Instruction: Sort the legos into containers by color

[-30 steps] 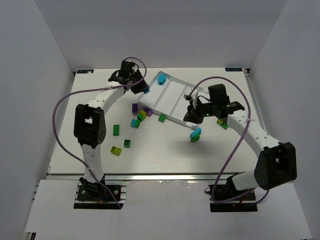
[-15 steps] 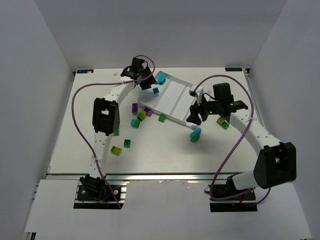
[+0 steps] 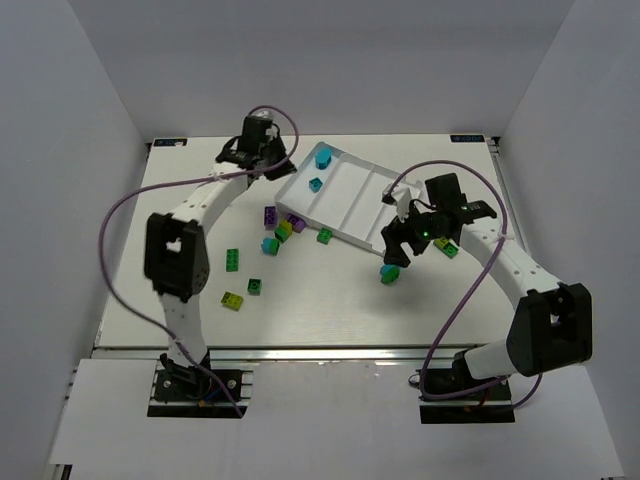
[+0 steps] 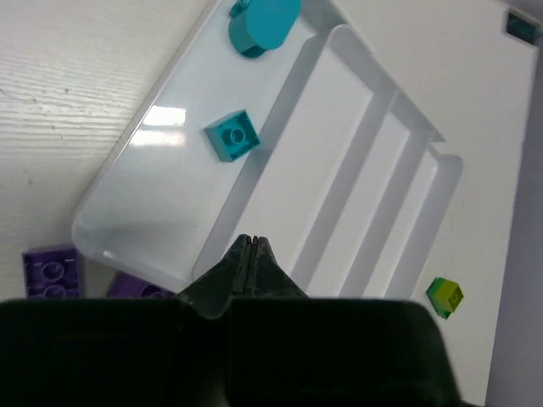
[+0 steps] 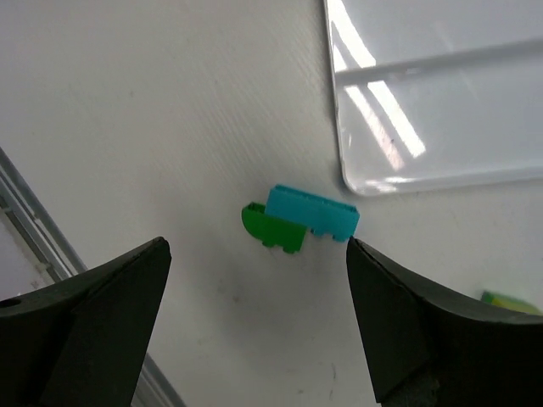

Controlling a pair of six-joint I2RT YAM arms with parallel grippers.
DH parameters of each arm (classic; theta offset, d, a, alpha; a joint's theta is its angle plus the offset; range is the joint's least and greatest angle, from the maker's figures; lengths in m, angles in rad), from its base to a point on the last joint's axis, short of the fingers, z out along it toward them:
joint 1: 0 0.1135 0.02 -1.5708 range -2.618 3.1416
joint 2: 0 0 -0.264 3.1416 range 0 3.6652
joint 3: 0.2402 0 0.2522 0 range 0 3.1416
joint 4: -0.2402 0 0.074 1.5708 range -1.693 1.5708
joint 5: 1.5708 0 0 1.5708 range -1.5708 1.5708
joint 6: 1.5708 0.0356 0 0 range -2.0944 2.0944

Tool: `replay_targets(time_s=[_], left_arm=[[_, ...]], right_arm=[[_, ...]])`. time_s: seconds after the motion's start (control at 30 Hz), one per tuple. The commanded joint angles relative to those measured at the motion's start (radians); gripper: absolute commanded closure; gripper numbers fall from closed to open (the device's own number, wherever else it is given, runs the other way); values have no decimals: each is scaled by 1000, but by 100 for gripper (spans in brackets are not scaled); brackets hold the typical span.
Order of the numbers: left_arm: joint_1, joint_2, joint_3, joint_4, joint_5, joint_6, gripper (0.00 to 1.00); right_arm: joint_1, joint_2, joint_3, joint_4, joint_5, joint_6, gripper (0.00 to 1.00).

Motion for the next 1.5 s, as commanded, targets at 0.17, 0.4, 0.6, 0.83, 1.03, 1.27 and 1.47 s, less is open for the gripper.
replay_targets(time_s=[0.17,0.4,0.6,0.83,1.03,1.27,1.47], left_arm=[[5,-635,-600,241,-153,-1,32],[7,-838,-794,269,-195,-79,2],[8,-931,-874,286,-216,-118,2],[8,-994,-941,261,-219,-164,2],[8,-1051,-983,252,-241,-208,2],[8,-1079,-997,251,-251,-227,2],[8,-1079,-1001,251,-248,-230,2]], right_arm=[[17,2,19,-215,187,54,11],[132,27,-67,-98,255,252,11],[139,90,-116,-28,315,328,13],[152,140,-119,51,344,355,16],[166,189,-123,127,362,378,22],[171,209,-165,207,426,394,29],[183,231,-185,259,471,403,36]])
